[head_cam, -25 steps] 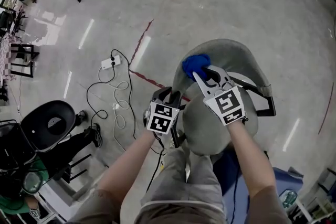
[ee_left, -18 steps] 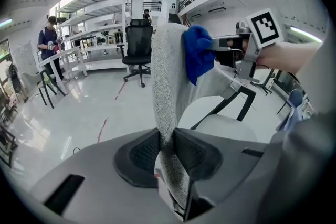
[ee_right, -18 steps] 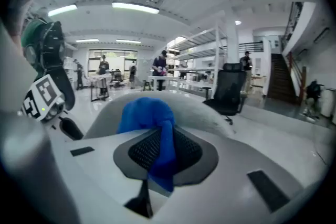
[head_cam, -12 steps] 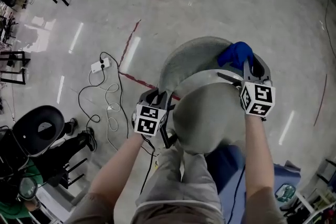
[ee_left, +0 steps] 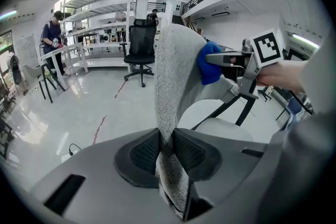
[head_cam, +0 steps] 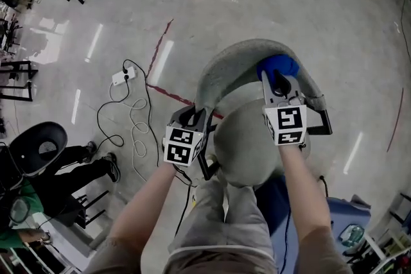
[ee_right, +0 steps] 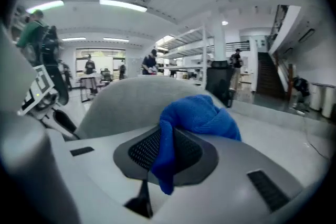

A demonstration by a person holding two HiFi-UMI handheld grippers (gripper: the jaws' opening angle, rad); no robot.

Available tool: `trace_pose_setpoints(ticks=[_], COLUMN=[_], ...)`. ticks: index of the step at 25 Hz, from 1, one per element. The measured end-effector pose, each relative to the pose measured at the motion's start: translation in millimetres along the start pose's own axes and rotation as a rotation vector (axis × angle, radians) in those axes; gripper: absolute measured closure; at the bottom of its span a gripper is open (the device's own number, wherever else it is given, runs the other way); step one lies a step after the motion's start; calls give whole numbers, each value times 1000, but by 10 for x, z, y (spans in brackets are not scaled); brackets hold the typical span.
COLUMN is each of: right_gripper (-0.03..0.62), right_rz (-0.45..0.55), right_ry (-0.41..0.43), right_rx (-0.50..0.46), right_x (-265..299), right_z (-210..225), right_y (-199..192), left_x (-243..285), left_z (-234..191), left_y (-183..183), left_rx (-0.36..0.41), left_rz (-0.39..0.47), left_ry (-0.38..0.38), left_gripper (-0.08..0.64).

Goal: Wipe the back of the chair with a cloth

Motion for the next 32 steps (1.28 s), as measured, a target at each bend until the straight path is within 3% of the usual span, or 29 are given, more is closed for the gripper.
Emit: trace_pose_setpoints(ticks=[5,7,10,14,19,22,28,30,32], right_gripper=[518,518,518,518,518,520,522,522,522], right_rz=[-59,-79,-90,-51,-57,-78,-37,-31,-28], right_ry=[381,473,537,565,413,269,-200,-268,-283], right_rx=[-93,-136,-116,-142,-118,-99,45,45,35], right_x=[144,68,54,118,231,173,-352,-434,-382], right_z=[-1364,-1728,-1789,-1443,-642,-175,1035,1158,1053], right_y=[-65,-75,-104,-122,-84,-135,-279,-290,-313], left_x=[-10,-11,-6,-11,-22,-31,-32,-42,-49], left_z=[19,19,14,17,26,6,27,21,8], left_y=[6,13,5,-13,-9,-3,-5,-9,-17], left_rx=[16,11,10,13,14,12,2,-1,-6], left_rz=[4,13,21,33,41,42,37,43,50], left_ry=[-9,-24,-26,-15,-20,-22,-42,-43,-40], left_gripper=[469,469,469,469,469,469,468,469,469])
Point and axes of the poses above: the fingertips, and each gripper's own axes: x forward along the fingers, z to its right, y out of its top, the point moved 3 cm from there along -x, backward along the fingers, and after that the axes turned 11 degrees about x, right-handed, at the moved point
